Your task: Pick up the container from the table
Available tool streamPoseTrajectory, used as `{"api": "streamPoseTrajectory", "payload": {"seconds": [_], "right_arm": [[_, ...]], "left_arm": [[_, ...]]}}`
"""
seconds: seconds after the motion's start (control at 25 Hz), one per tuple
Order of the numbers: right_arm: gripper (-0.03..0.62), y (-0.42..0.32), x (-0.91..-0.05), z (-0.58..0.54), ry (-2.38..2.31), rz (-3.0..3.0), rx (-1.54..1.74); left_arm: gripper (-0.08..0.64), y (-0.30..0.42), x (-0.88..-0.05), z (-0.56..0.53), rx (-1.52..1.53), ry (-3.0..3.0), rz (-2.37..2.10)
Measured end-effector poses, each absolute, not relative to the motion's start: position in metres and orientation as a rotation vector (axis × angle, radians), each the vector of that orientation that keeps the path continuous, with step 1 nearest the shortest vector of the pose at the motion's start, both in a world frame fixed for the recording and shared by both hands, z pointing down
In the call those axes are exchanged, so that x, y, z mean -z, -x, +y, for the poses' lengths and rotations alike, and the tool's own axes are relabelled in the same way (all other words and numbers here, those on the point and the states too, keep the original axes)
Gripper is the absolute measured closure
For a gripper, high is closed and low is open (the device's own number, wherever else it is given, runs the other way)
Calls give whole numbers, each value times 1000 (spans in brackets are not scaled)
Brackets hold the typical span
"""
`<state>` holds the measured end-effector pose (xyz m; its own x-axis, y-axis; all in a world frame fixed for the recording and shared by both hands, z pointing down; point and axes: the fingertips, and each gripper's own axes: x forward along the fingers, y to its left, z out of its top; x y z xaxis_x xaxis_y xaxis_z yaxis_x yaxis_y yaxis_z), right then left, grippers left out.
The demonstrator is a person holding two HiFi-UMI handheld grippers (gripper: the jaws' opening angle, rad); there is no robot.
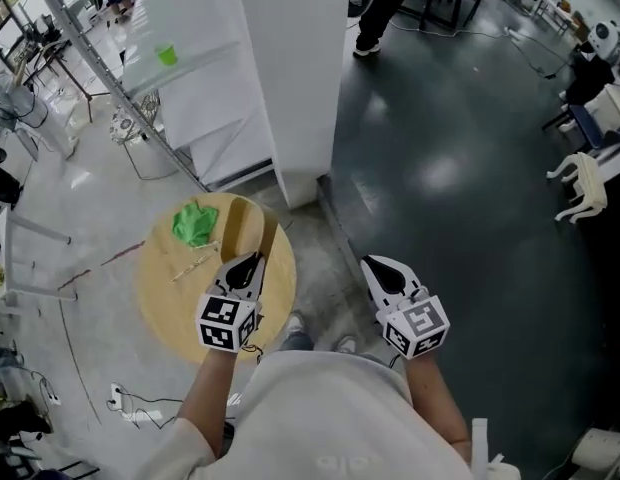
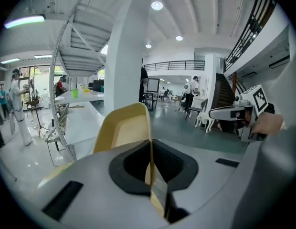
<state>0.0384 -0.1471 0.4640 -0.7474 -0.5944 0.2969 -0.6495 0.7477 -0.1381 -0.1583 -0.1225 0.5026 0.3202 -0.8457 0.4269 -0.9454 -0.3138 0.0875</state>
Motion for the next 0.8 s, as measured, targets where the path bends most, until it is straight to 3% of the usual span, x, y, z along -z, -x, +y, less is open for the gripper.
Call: {"api": "streamPoseTrajectory", "payload": {"seconds": [0.8], "right_arm": [[566, 53, -422, -131, -600, -2911, -181]], "left_arm": [[531, 212, -454, -51, -208, -2187, -1921]]}}
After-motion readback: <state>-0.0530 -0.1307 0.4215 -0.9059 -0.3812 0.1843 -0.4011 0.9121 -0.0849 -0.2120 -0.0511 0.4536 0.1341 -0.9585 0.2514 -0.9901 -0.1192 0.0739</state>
